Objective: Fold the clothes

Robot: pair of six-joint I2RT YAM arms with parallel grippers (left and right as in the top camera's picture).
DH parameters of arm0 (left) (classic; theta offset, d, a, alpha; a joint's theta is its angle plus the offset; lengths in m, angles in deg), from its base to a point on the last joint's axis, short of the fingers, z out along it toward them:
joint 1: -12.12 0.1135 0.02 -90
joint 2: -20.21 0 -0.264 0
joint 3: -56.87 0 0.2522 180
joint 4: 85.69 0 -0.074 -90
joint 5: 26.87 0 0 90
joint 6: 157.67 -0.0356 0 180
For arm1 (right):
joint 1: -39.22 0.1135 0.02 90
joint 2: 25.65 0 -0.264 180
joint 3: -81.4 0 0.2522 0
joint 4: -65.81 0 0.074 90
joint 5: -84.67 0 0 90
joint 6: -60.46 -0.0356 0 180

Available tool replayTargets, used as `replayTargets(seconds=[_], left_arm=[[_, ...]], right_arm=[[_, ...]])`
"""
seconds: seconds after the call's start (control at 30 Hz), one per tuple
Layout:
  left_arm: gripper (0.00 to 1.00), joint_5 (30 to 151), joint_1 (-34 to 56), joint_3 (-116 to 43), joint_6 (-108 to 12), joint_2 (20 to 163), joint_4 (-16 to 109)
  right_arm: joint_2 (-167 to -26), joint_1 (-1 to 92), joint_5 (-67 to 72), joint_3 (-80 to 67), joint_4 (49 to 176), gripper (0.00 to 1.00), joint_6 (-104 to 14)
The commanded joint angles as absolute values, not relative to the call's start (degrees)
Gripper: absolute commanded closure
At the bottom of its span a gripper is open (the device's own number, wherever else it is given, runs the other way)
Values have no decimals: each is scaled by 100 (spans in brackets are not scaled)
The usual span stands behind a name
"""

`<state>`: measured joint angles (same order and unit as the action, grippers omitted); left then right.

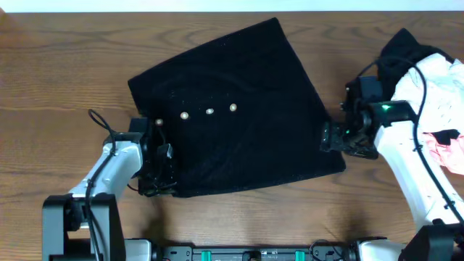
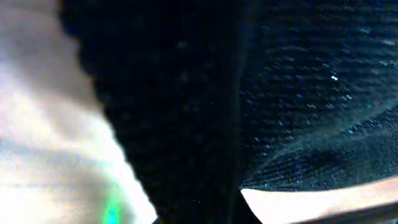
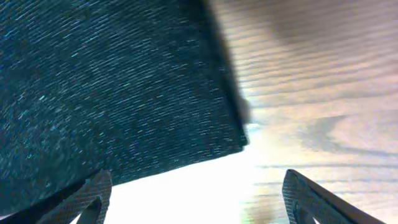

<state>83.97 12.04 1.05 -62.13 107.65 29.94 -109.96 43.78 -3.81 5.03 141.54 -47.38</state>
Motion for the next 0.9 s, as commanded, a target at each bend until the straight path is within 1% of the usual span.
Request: replayTargets(seconds=[0.0, 0.1, 0.17, 0.23, 0.37, 0.43, 0.47, 0.7, 0.87], left_arm=[[94, 8135, 1206, -42, -6029, 10470, 2762], [94, 7698, 1206, -118, -5673, 10177, 2657], [94, 7630, 1206, -123, -5596, 9967, 2664], [94, 7634, 1206, -123, -5596, 9801, 2655], [94, 7634, 1206, -123, -5599, 9637, 2572], [94, 7634, 1204, -123, -5599, 9639, 2546], [94, 7634, 1206, -123, -5599, 9639, 2530], [94, 7634, 1204, -123, -5599, 9639, 2537], [94, 7634, 1204, -123, -5599, 9639, 2554]], right_arm=[[-10994, 4037, -431, 481, 14222, 15, -4880], [-10998, 3845, -121, 492, 14266, 17, -4740], [-11018, 3795, 202, 538, 14242, 13, -4544], [-11037, 3795, 379, 632, 14167, 13, -4498], [-11164, 3795, 852, 1102, 13761, 18, -4469], [-11274, 3795, 1105, 1360, 13577, 23, -4537], [-11330, 3797, 1225, 1482, 13510, 23, -4603], [-11383, 3816, 1339, 1814, 13446, 17, -4889], [-11383, 3856, 1363, 2136, 13031, 19, -5431]])
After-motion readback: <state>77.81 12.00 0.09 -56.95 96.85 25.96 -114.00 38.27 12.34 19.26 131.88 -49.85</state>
